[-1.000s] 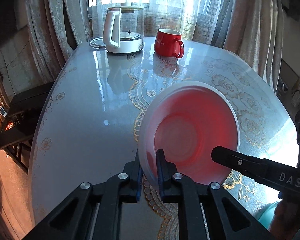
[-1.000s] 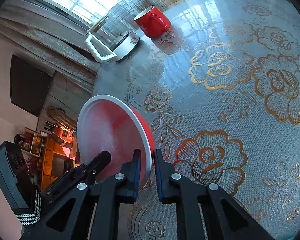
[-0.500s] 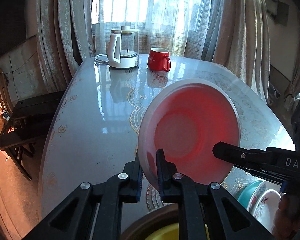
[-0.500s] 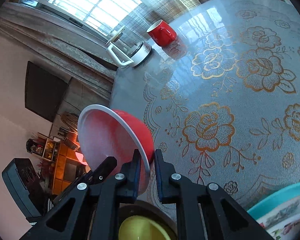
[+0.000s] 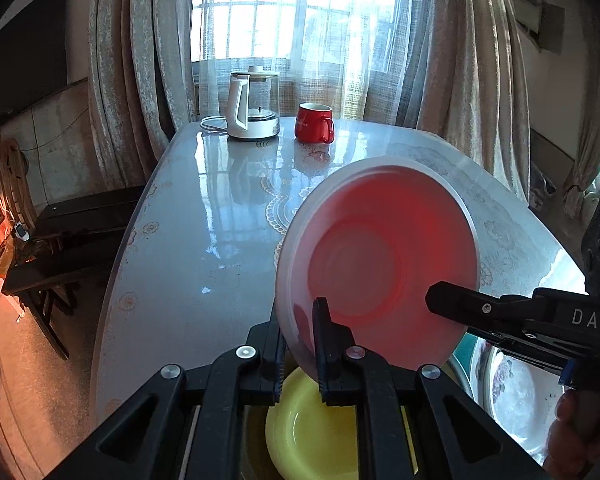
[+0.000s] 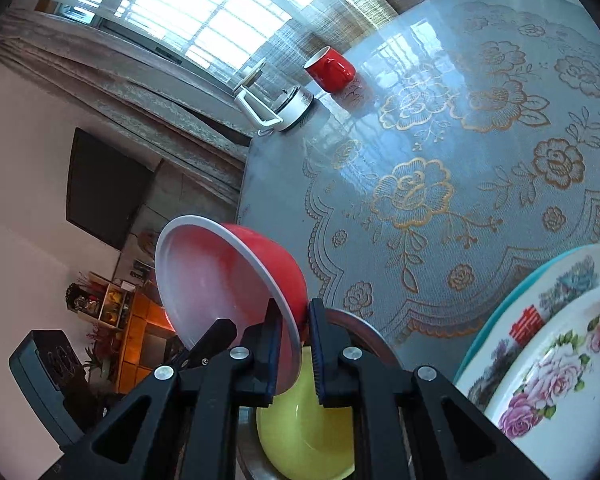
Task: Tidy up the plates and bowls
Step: 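Carry the red bowl with both grippers over the yellow bowl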
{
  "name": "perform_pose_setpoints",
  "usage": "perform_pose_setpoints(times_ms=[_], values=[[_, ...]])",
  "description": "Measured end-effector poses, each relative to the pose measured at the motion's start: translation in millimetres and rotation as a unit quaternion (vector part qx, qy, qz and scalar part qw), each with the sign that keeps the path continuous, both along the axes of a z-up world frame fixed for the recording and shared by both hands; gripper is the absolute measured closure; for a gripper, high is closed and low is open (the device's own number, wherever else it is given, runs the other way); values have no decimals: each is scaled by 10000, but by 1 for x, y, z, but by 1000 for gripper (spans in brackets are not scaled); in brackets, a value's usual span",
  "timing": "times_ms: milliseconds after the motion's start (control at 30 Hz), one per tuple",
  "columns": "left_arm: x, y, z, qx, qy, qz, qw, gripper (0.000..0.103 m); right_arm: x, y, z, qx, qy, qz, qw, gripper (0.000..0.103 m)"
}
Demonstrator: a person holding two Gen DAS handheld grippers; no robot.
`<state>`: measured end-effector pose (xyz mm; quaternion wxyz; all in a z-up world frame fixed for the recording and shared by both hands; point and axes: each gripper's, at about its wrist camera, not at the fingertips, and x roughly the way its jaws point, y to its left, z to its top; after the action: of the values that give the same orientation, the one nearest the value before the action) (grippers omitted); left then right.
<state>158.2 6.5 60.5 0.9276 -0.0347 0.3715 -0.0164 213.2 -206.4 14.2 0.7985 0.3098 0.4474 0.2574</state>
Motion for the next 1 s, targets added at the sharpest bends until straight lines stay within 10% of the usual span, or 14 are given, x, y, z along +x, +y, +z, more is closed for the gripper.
perform_pose_setpoints(times_ms=[1000], values=[[-53, 3, -36, -88, 481, -65, 9988, 90, -54, -3, -26, -99, 283, 60, 9995, 87]])
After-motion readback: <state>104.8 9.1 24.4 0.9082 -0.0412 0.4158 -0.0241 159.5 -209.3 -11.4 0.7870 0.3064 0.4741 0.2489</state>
